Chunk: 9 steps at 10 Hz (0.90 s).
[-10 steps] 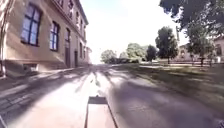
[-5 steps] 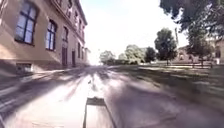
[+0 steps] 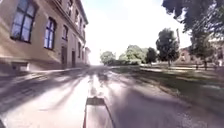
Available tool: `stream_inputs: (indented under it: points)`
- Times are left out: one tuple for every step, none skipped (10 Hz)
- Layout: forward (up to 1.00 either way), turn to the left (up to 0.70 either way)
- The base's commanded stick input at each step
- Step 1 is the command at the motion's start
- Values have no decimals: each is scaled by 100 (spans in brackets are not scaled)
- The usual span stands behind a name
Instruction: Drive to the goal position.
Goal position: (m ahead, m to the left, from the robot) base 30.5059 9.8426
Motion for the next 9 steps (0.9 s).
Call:
stream_inputs:
  points:
    - [70,0]
    - [70,0]
    - [70,0]
    - [70,0]
    - [70,0]
    - [70,0]
    - [70,6]
    - [70,13]
    - [70,8]
